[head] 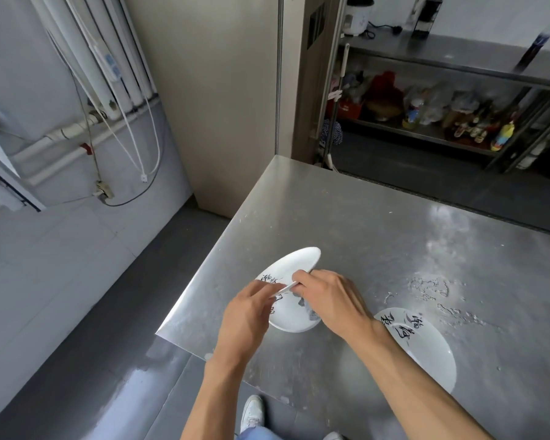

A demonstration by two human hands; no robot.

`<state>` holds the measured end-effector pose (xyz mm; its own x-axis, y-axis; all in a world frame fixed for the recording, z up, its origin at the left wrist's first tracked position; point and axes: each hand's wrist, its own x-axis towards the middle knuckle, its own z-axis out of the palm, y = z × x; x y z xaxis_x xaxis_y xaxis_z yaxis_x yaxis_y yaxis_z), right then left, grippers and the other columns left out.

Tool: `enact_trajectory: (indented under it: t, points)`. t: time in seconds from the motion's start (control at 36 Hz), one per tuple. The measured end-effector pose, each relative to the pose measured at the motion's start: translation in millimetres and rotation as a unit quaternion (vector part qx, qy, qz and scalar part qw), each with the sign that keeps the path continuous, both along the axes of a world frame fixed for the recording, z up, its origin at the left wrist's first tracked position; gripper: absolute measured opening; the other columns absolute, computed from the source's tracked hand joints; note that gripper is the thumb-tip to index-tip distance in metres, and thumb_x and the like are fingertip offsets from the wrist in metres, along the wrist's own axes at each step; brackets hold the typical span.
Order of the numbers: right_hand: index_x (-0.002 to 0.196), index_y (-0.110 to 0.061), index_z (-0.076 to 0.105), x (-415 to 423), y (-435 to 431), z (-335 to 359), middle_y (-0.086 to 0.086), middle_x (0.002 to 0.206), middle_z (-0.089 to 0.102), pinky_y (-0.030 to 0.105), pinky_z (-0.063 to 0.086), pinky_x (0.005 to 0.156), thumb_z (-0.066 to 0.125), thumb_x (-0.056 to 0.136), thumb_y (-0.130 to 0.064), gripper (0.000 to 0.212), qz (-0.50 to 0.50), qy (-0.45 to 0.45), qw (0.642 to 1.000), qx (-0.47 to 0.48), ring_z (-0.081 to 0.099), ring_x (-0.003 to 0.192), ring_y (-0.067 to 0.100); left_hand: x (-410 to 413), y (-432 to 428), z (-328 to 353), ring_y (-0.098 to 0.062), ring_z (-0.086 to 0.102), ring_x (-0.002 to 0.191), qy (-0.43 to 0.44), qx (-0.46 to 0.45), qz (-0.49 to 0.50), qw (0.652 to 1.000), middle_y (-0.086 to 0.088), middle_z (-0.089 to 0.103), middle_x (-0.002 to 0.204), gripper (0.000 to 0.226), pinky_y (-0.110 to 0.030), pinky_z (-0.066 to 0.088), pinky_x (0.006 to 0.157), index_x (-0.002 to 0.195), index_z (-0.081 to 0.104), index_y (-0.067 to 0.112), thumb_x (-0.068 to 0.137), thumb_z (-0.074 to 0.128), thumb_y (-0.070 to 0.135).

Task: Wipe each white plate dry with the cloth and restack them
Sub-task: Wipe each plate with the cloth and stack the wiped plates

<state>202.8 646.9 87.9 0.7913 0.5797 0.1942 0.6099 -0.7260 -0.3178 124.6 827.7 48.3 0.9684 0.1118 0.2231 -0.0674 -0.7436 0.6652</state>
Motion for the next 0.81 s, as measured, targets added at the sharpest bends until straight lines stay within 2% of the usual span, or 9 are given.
enact_trajectory:
  t: [0.14,0.22,0.28,0.36,0.44,0.53,0.61,0.72,0.81]
  points:
    - [0.112,-0.035,0.059,6,0,6,-0.006,0.087,0.070,0.036,0.053,0.066,0.065,0.092,-0.035,0.020,-0.016,0.071,0.995,0.065,0.059,0.077,0.024,1,1,1,-0.011,0.062,0.080,0.005,-0.032,0.016,0.999,0.025,0.064,0.100,0.034,-0.025,0.049,0.066,0.118,0.073,0.028,0.097,0.068,0.003]
    - [0.131,-0.042,0.055,9,-1,5,-0.009,0.089,0.072,0.034,0.053,0.071,0.065,0.096,-0.040,0.037,-0.065,0.107,0.984,0.125,0.062,0.079,0.022,0,0,-3,-0.022,0.065,0.079,0.064,-0.166,0.034,0.983,0.018,0.072,0.094,0.022,-0.036,0.055,0.072,0.112,0.073,0.028,0.101,0.066,0.011]
    - [0.130,-0.039,0.056,12,-3,1,-0.010,0.087,0.071,0.033,0.051,0.072,0.062,0.097,-0.042,0.034,-0.124,0.114,0.970,0.176,0.063,0.079,0.020,-2,-3,-2,-0.033,0.070,0.086,0.087,-0.303,0.034,0.948,0.003,0.076,0.098,0.017,-0.043,0.057,0.076,0.111,0.074,0.027,0.103,0.065,0.015]
    - [0.116,-0.031,0.065,13,-2,-3,-0.006,0.096,0.070,0.032,0.049,0.081,0.059,0.098,-0.036,0.019,-0.204,0.119,0.938,0.256,0.064,0.090,0.017,-6,-9,6,-0.026,0.075,0.099,0.109,-0.474,0.054,0.872,-0.004,0.077,0.113,0.022,-0.032,0.060,0.074,0.120,0.075,0.028,0.101,0.068,0.020]
    - [0.112,-0.025,0.067,11,5,-1,-0.002,0.106,0.058,0.023,0.042,0.086,0.056,0.100,-0.027,0.017,-0.241,0.151,0.912,0.296,0.059,0.099,0.015,-7,-12,7,-0.025,0.075,0.104,0.141,-0.559,0.075,0.813,-0.008,0.075,0.120,0.025,-0.028,0.060,0.075,0.123,0.072,0.028,0.102,0.067,0.016]
    - [0.129,-0.026,0.061,6,12,7,-0.008,0.124,0.046,0.016,0.038,0.099,0.053,0.099,-0.020,0.032,-0.236,0.237,0.886,0.320,0.053,0.111,0.001,-6,-16,9,-0.030,0.073,0.107,0.160,-0.611,0.089,0.770,-0.010,0.074,0.123,0.028,-0.040,0.063,0.083,0.123,0.071,0.026,0.095,0.074,0.025]
    - [0.149,-0.023,0.045,0,14,7,-0.008,0.144,0.034,0.001,0.026,0.104,0.058,0.092,-0.007,0.061,-0.159,0.263,0.910,0.277,0.042,0.126,-0.007,-5,-16,9,-0.028,0.074,0.105,0.167,-0.641,0.092,0.744,-0.012,0.074,0.124,0.033,-0.043,0.061,0.090,0.121,0.071,0.024,0.089,0.075,0.029]
    - [0.157,-0.028,0.032,-2,17,0,-0.009,0.166,0.011,0.010,0.015,0.112,0.061,0.097,-0.015,0.068,-0.109,0.263,0.942,0.179,0.018,0.149,0.005,-6,-15,8,-0.028,0.075,0.103,0.165,-0.653,0.092,0.733,-0.013,0.075,0.121,0.031,-0.040,0.063,0.086,0.119,0.072,0.024,0.088,0.075,0.027]
    - [0.152,-0.032,0.041,-1,19,-4,-0.010,0.162,0.029,0.014,0.022,0.114,0.064,0.096,-0.016,0.063,-0.082,0.235,0.953,0.172,0.030,0.146,0.008,-7,-15,8,-0.028,0.075,0.104,0.163,-0.651,0.091,0.736,-0.013,0.075,0.121,0.026,-0.036,0.062,0.082,0.118,0.073,0.024,0.093,0.074,0.023]
